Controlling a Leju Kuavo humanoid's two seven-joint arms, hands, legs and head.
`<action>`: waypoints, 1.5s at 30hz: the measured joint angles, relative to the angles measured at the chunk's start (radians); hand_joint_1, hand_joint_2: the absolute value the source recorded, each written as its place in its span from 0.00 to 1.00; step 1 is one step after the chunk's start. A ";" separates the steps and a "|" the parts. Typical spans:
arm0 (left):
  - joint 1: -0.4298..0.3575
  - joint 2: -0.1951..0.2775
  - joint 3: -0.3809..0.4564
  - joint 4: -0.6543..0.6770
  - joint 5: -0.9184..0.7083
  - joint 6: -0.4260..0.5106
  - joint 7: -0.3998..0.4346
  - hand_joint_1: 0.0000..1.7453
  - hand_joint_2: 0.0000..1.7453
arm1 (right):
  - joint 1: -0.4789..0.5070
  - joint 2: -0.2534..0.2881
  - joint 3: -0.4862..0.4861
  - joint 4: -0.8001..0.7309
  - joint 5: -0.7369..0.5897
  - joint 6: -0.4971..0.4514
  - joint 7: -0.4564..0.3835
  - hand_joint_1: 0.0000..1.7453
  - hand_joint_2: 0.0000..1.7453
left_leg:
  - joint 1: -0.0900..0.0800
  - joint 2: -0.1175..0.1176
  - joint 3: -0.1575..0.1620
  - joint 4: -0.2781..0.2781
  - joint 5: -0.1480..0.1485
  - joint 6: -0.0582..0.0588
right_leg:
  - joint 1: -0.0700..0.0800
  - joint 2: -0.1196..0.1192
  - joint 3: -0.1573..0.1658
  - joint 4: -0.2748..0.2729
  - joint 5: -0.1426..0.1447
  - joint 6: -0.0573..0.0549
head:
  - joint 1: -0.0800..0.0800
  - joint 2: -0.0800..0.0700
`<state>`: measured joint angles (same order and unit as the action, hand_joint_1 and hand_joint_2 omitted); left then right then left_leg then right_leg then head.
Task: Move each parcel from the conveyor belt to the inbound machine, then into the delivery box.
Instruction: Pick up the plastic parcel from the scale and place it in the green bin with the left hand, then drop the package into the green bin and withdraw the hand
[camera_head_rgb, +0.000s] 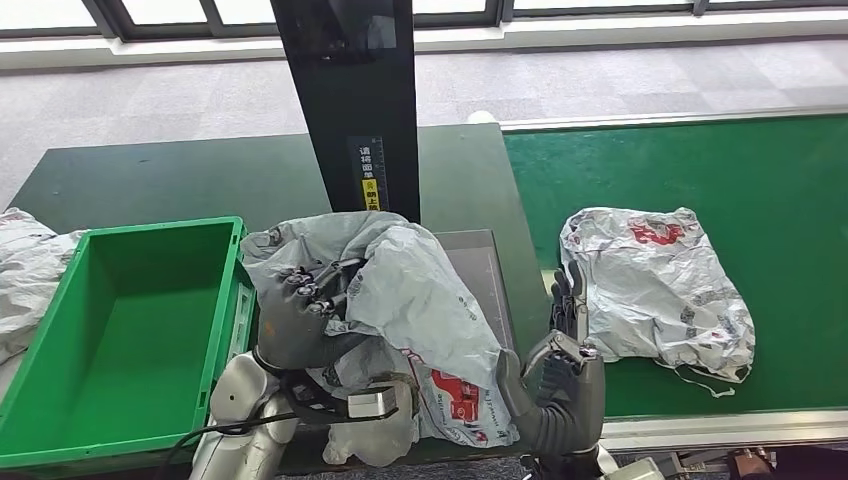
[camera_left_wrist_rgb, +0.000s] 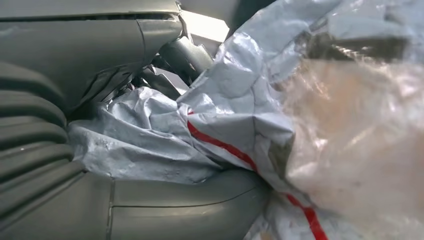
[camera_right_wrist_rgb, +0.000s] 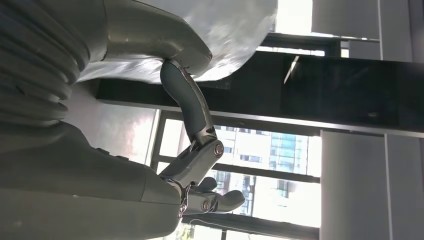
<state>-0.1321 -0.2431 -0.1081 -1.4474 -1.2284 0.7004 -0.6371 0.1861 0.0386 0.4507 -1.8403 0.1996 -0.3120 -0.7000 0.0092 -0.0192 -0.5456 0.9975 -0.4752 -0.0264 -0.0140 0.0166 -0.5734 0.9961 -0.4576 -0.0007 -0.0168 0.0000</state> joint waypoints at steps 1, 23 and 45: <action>0.008 -0.017 0.024 -0.027 0.017 0.000 -0.024 1.00 1.00 | 0.003 0.001 0.000 -0.002 0.000 -0.001 0.000 0.00 1.00 | 0.000 0.000 0.000 0.000 0.000 0.000 | 0.000 0.000 0.000 0.000 0.000 0.000 | 0.000 0.000; 0.047 -0.044 0.290 -0.280 0.174 0.000 -0.039 1.00 1.00 | 0.020 0.006 0.000 -0.009 -0.021 0.020 0.000 0.00 1.00 | 0.000 0.002 -0.001 -0.001 0.000 0.000 | 0.001 0.001 -0.003 0.000 0.000 0.000 | 0.000 0.000; -0.283 0.277 1.016 0.124 -0.065 -0.001 0.102 1.00 1.00 | -0.024 0.014 -0.014 0.011 -0.043 0.103 0.000 0.00 1.00 | 0.004 0.004 -0.005 -0.001 0.003 -0.007 | 0.005 0.004 -0.008 0.002 0.003 -0.006 | 0.000 0.000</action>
<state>-0.4149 0.0336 0.9076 -1.3232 -1.2933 0.6996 -0.5349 0.1621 0.0525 0.4372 -1.8294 0.1566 -0.2087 -0.6996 0.0135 -0.0151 -0.5501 0.9962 -0.4719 -0.0334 -0.0093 0.0207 -0.5810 0.9983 -0.4548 -0.0072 -0.0164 0.0000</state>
